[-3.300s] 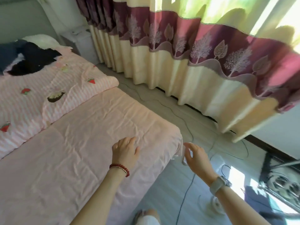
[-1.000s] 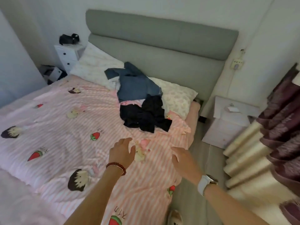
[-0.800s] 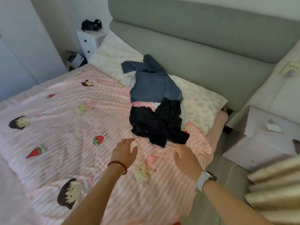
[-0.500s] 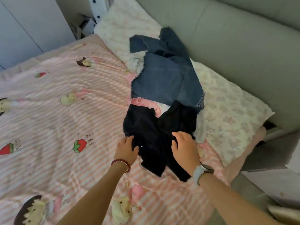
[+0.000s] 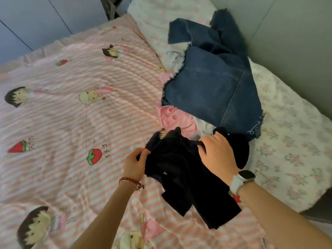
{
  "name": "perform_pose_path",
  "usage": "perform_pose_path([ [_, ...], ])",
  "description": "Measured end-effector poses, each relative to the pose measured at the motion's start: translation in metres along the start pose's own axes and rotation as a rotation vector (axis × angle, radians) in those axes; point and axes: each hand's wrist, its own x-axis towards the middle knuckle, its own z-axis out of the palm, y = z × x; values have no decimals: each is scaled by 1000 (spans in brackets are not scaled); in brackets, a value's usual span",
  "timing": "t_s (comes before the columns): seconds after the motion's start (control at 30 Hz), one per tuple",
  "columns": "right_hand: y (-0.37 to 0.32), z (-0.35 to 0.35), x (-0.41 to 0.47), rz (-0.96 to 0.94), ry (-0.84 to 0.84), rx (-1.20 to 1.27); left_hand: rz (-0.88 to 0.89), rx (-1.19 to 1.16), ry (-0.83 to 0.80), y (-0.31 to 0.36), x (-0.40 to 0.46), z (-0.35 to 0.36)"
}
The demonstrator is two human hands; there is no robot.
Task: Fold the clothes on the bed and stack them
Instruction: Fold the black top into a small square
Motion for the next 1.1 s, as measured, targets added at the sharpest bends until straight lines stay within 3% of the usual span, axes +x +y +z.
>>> perform_pose_path([
  [0.1,-27,-31,-6,91,132,213,95,27,147,7,-18,-55],
  [0.3,-101,-96,25,-36,379,384,310,-75,419,53,-35,-164],
  [0.43,-156,-135,23,-121,540,507,402,-179,503,72,-60,-237],
  [0.73,-232,-138,-64,-289,361,769,513,-111,701,34,-148,-348],
  [0.93,-268,-143,-78,-140,401,852,551,-64,708,32,-142,-372],
  [1.1,-278,-120,-60,42,332,716,519,-9,661,24,-99,-367],
])
